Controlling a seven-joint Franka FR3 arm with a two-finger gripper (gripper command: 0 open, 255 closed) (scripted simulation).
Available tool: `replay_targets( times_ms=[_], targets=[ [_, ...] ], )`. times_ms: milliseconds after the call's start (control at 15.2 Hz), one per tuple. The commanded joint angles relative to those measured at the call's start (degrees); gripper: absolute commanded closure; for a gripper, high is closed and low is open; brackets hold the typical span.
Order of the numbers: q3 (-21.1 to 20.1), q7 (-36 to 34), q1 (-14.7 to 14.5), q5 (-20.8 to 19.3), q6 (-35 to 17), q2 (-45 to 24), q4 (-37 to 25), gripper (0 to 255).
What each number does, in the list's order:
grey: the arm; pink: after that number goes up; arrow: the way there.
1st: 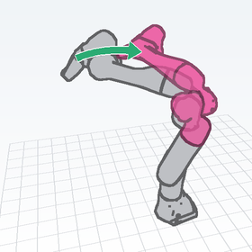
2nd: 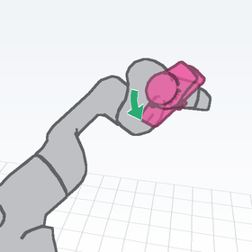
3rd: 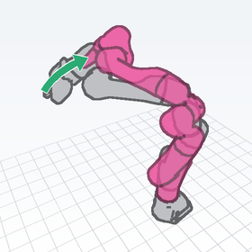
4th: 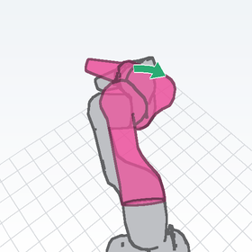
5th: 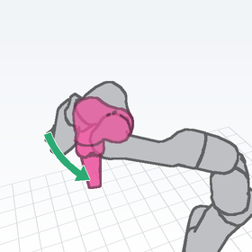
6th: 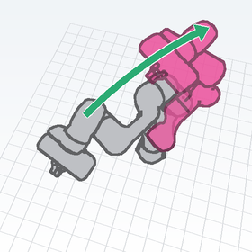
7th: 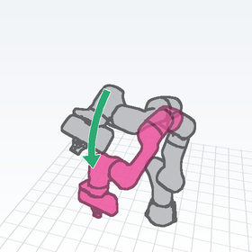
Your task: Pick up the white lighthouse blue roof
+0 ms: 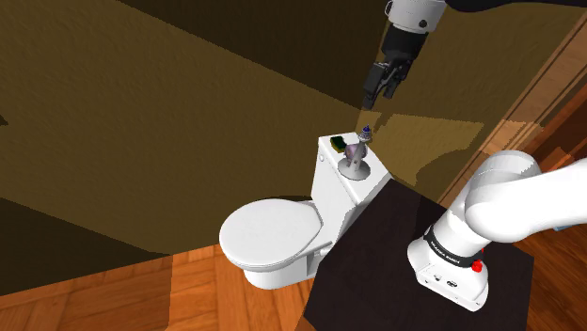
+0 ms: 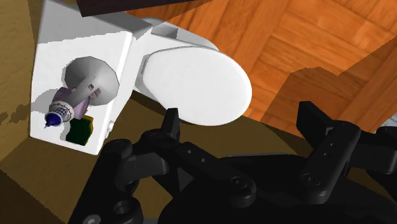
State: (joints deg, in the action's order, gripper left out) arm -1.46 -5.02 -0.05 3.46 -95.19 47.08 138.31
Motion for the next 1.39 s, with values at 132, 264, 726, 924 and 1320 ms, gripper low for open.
replay_targets(
  times_ms=[132, 264, 726, 924, 1320],
  targets=[
    [0.26, -0.31, 1.15, -1.16, -4.15, -0.34, 3.07, 0],
    [0.56, -0.67, 2.38, -2.34, -8.41, -1.02, 5.91, 0],
    [1.85, -2.50, 7.26, -6.82, -24.24, -6.22, 13.75, 0],
    [2.45, -3.63, 9.69, -8.98, -31.43, -9.90, 16.01, 0],
    [3.37, -6.92, 15.36, -14.13, -46.14, -19.78, 18.23, 0]
  ],
)
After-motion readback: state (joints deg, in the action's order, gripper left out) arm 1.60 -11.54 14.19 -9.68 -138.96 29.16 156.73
